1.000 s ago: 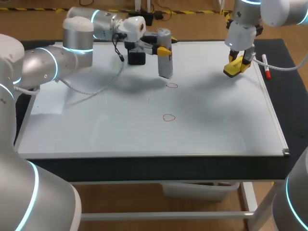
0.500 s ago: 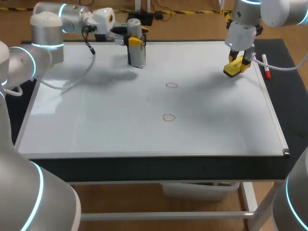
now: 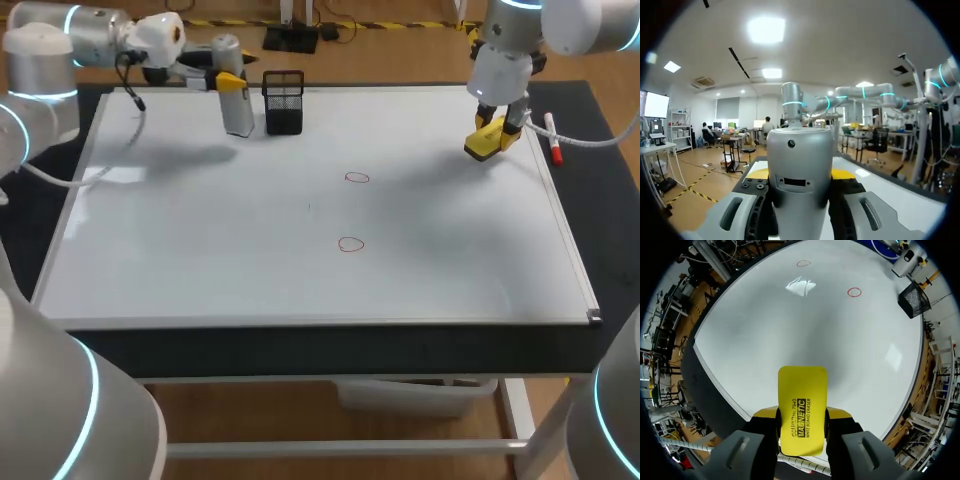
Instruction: Pick up the inspection probe, press it on each red-marked spot on the whiteboard one by one, put down the probe, pick up the eraser, and wipe off all the red marks.
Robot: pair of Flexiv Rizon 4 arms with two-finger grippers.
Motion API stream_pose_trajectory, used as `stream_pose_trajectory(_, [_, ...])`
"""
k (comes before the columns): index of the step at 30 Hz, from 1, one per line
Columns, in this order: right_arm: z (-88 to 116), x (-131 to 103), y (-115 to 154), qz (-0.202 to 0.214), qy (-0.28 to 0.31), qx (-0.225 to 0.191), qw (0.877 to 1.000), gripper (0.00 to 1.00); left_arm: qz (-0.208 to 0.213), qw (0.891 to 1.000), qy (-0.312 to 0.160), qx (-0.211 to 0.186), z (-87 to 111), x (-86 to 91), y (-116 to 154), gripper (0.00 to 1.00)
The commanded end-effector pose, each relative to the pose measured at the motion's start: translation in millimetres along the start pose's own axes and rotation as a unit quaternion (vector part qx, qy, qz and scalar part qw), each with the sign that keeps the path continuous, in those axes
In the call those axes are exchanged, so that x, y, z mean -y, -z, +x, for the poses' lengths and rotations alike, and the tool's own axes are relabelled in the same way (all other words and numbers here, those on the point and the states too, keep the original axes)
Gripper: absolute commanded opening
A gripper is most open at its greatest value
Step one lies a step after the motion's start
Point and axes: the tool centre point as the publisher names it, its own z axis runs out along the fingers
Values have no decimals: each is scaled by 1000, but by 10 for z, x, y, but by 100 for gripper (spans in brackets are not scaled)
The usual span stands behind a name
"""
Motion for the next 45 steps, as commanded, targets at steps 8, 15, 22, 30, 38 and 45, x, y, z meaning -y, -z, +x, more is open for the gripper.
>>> stream_pose_trajectory(8, [-4, 5, 13, 1, 1, -2, 1000, 0, -22, 992, 8, 126, 178, -15, 254, 0])
stream_pose_trajectory(15, [-71, -38, 34, 9, 11, -10, 1000, 0, -22, 992, 8, 126, 178, -15, 254, 0])
stream_pose_trajectory(22, [-296, -269, 10, 13, 50, -19, 998, 0, -22, 992, 8, 126, 178, -15, 254, 0])
stream_pose_trajectory(30, [-607, -652, -127, 5, 116, -31, 993, 0, -22, 992, 8, 126, 178, -15, 254, 0])
stream_pose_trajectory(38, [-891, -1155, -276, -8, 196, -40, 980, 0, -22, 992, 8, 126, 178, -15, 254, 0])
stream_pose_trajectory(45, [-1096, -1635, -355, -12, 260, -46, 964, 0, -22, 992, 8, 126, 178, -15, 254, 0])
